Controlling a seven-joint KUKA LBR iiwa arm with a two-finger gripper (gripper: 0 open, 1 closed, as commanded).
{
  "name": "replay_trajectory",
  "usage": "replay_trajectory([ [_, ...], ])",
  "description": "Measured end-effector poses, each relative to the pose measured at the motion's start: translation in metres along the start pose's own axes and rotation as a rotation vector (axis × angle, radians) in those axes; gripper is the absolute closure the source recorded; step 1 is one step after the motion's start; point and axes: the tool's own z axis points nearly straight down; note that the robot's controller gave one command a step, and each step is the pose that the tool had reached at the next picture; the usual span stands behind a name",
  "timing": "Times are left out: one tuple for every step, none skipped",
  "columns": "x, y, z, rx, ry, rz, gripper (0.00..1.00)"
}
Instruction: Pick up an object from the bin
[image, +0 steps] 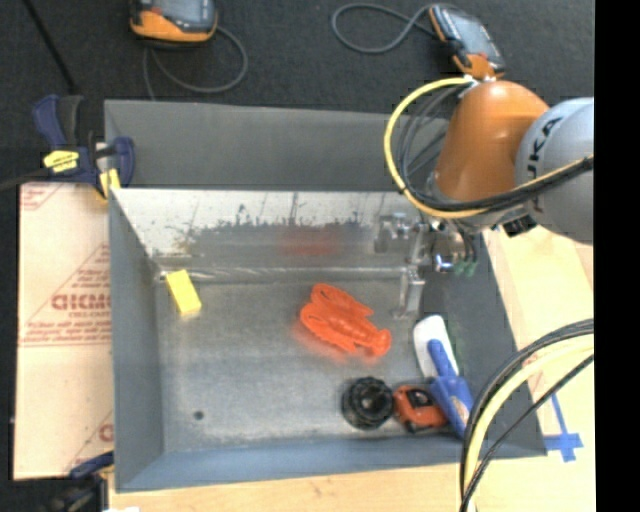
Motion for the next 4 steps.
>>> replay_trajectory([
  [-0.001, 0.000, -0.005, 0.001, -0.007, -0.001, 0.00],
  [0.063, 0.048, 0.082, 0.001, -0.009, -0.028, 0.00],
  [0.056, 0.051, 0.070, -0.004, 0.000, 0.020, 0.00],
  [0.056, 0.060, 0.052, -0.002, -0.010, 0.025, 0.00],
])
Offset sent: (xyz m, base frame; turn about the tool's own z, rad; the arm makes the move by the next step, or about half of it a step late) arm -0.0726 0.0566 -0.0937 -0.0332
